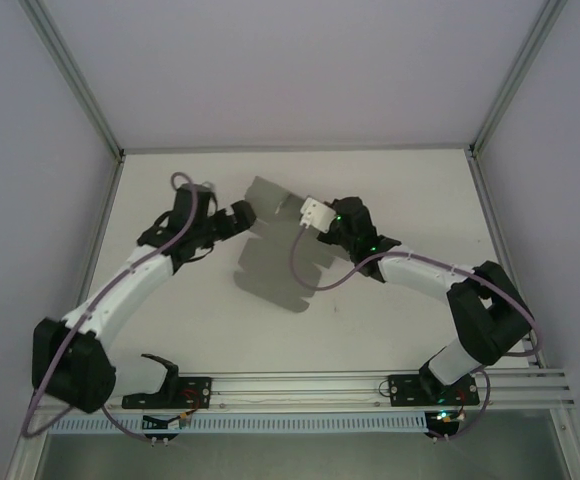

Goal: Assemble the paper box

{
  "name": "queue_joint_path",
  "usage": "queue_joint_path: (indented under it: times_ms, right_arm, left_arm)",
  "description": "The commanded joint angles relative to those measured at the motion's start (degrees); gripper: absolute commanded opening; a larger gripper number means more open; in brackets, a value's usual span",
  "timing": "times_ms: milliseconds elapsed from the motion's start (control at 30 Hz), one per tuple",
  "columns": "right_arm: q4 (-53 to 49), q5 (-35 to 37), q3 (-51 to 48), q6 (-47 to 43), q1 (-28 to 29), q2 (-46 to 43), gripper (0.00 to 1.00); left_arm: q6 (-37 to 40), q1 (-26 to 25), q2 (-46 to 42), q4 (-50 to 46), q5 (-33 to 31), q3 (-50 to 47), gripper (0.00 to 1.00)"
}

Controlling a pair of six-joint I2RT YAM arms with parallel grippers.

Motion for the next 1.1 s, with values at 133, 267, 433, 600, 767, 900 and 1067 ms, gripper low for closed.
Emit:
queue_joint_path:
  times_ms: [133, 267, 433, 600, 767, 900, 1067]
  right_arm:
    - [-1.20, -5.85, 0.76, 1.33, -1.17, -1.80, 0.00]
    - [-2.27, -8.52, 0.92, 2.70, -1.19, -2.74, 0.00]
    - [-2.25, -9.27, 1.29, 4.56, -1.48, -3.57, 0.00]
    - [-2.32, -12.36, 0.85, 6.44, -2.42, -5.00, 0.00]
    - [-4.44, -12.16, 1.21, 6.00, -2.37, -5.44, 0.00]
    - [-4.86, -12.69, 1.25, 6.61, -2.33, -5.13, 0.00]
    - [-4.80, -12.61, 1.47, 7.18, -2.40, -4.46, 0.00]
  left_arm:
    - [3.24, 7.00, -3.08, -0.69, -4.28, -7.55, 1.00]
    - [6.01, 6.96, 3.18, 1.34, 0.28, -4.96, 1.00]
    - [8.25, 6.80, 7.84, 10.88, 11.58, -5.78, 0.97]
    - [8.90, 6.45, 11.58, 13.21, 13.26, -5.71, 0.93]
    - [9.40, 5.70, 13.41, 17.97, 18.03, -6.09, 0.91]
    - [9.97, 3.91, 14.88, 20.79, 21.18, -4.97, 0.88]
    - [13.60, 0.08, 16.47, 24.85, 25.23, -3.41, 0.86]
